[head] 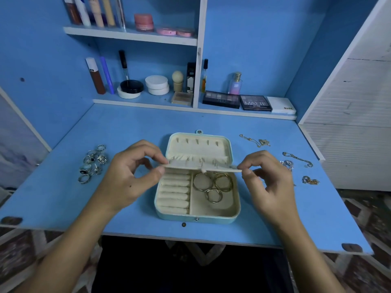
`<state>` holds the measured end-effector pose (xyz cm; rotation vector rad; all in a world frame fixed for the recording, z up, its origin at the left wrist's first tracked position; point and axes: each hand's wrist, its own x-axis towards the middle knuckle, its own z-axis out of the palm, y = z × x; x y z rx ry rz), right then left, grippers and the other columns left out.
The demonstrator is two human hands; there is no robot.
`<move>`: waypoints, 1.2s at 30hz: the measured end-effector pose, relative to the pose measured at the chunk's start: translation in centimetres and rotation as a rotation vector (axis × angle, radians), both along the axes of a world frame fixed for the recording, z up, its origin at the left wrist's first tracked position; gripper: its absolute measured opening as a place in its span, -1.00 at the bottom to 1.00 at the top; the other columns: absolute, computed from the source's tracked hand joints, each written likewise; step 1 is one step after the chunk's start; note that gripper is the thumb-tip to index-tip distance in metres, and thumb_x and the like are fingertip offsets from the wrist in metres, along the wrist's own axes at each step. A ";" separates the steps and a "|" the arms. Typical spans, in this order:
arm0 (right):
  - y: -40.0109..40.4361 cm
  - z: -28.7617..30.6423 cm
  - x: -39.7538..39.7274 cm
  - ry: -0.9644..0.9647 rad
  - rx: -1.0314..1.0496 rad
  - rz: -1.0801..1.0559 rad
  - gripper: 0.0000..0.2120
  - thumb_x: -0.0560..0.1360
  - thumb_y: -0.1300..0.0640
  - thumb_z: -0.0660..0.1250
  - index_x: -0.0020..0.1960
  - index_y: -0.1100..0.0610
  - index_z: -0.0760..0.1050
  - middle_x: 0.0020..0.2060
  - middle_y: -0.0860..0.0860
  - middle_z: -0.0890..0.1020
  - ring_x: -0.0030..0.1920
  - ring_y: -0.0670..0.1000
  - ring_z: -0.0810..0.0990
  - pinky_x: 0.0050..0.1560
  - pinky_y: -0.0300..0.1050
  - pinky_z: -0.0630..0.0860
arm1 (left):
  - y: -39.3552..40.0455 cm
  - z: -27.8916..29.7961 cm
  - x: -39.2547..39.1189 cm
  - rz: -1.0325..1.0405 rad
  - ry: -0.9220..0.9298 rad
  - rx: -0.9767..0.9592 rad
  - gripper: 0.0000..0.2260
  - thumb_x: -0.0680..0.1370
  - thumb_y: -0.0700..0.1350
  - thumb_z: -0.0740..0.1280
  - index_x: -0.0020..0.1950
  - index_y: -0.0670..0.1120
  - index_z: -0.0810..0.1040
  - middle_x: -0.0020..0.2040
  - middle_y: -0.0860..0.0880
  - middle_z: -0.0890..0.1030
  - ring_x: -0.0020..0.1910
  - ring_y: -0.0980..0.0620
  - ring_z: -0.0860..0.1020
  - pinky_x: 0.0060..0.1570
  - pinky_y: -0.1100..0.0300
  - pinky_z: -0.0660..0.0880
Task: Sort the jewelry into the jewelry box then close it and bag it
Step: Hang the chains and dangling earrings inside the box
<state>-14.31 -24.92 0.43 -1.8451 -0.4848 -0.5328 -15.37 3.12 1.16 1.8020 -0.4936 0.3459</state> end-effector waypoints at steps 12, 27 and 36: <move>-0.1 -1.1 -0.4 -0.040 -0.080 0.047 -0.86 0.39 0.20 0.24 -0.31 0.17 0.52 -0.30 -0.10 0.57 -0.23 -0.08 0.55 -0.21 -0.25 0.42 | 0.4 -1.7 -0.7 -0.023 -0.050 0.188 -0.91 0.45 -0.11 0.33 -0.22 -0.08 0.58 -0.15 0.04 0.58 -0.11 -0.10 0.55 -0.12 -0.05 0.46; -0.8 0.0 1.0 0.056 -0.103 -0.106 -0.87 0.42 0.19 0.27 -0.19 0.12 0.60 -0.22 -0.11 0.62 -0.10 -0.05 0.60 -0.24 -0.29 0.47 | -1.7 0.5 3.0 0.028 0.034 0.200 -0.77 0.48 0.05 0.29 -0.24 -0.08 0.60 -0.22 -0.01 0.60 -0.19 -0.02 0.54 -0.15 0.08 0.44; -3.0 0.7 4.8 0.241 -0.149 -0.312 -0.83 0.52 0.22 0.33 0.01 0.04 0.66 -0.10 -0.14 0.65 -0.13 -0.16 0.57 -0.17 -0.27 0.45 | -6.5 3.7 8.6 -0.066 0.050 0.398 -0.87 0.57 -0.11 0.41 -0.16 -0.06 0.69 -0.18 0.10 0.62 -0.24 0.20 0.52 -0.22 0.45 0.33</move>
